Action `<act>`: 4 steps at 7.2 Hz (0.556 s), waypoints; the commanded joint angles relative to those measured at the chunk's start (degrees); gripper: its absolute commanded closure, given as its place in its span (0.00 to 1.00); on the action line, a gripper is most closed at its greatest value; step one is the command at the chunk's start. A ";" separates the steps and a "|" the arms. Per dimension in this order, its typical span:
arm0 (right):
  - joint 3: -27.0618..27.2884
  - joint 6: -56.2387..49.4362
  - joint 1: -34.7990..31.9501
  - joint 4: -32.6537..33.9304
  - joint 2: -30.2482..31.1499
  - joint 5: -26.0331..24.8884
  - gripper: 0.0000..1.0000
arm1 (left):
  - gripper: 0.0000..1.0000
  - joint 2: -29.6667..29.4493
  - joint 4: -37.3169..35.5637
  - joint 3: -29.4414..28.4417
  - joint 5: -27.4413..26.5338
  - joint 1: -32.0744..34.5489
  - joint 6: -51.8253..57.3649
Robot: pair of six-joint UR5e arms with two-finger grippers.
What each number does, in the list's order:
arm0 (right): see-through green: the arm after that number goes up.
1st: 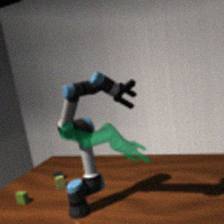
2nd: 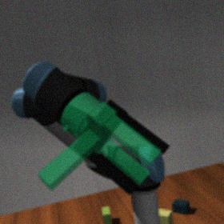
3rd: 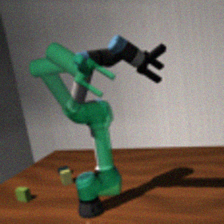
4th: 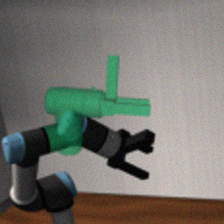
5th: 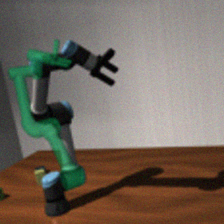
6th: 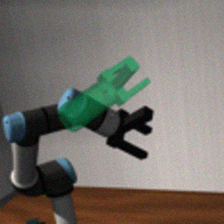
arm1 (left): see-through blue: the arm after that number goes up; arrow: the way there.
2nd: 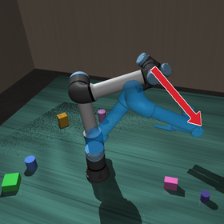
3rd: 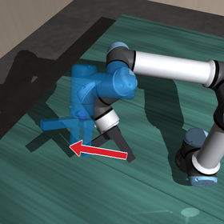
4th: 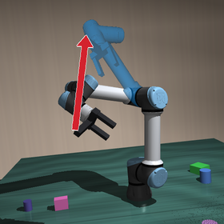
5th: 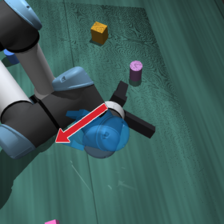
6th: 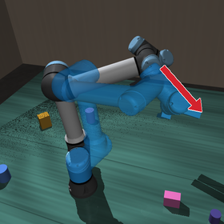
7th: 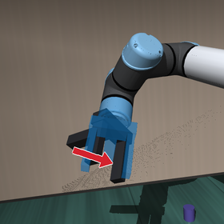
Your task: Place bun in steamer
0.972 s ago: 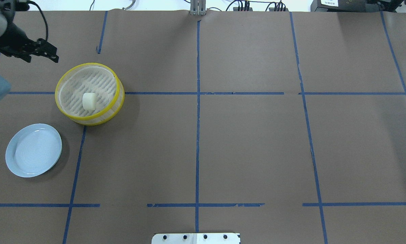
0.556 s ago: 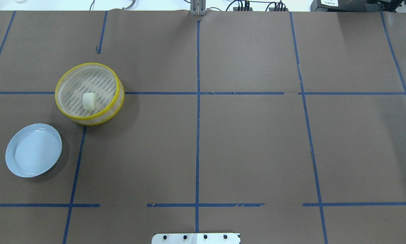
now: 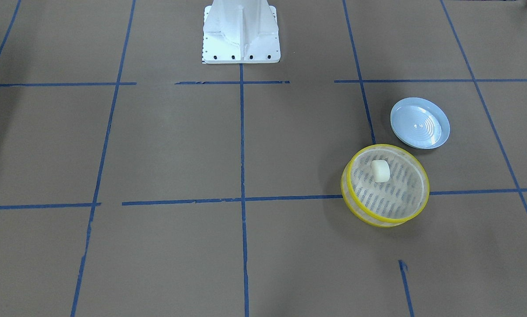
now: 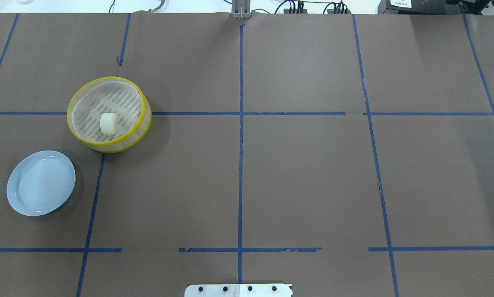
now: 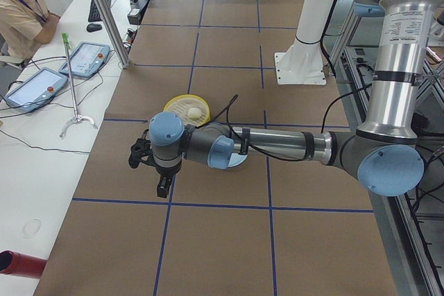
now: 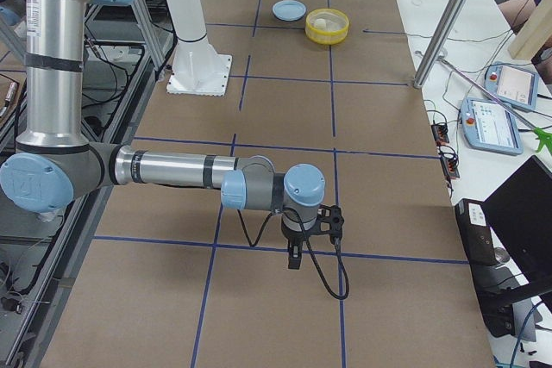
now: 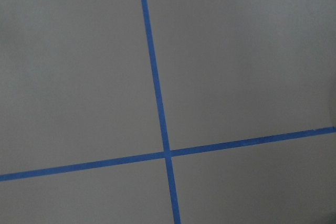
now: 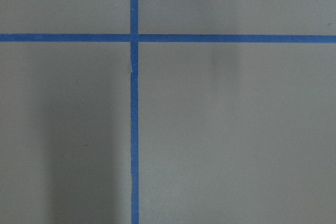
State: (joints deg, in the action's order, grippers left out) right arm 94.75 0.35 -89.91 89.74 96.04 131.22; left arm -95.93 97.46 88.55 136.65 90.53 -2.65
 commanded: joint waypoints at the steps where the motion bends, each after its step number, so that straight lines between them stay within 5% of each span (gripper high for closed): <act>1: 0.00 0.00 0.00 0.00 0.03 0.00 0.00 | 0.01 0.73 -2.01 1.18 0.38 0.26 -0.33; 4: 0.00 0.00 0.00 0.00 -0.06 0.00 0.00 | 0.00 3.72 -1.58 2.24 0.46 0.26 -0.25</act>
State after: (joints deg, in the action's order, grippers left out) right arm 94.75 0.35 -89.91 89.74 96.05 131.22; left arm -93.46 95.71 90.48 137.07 90.79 -2.94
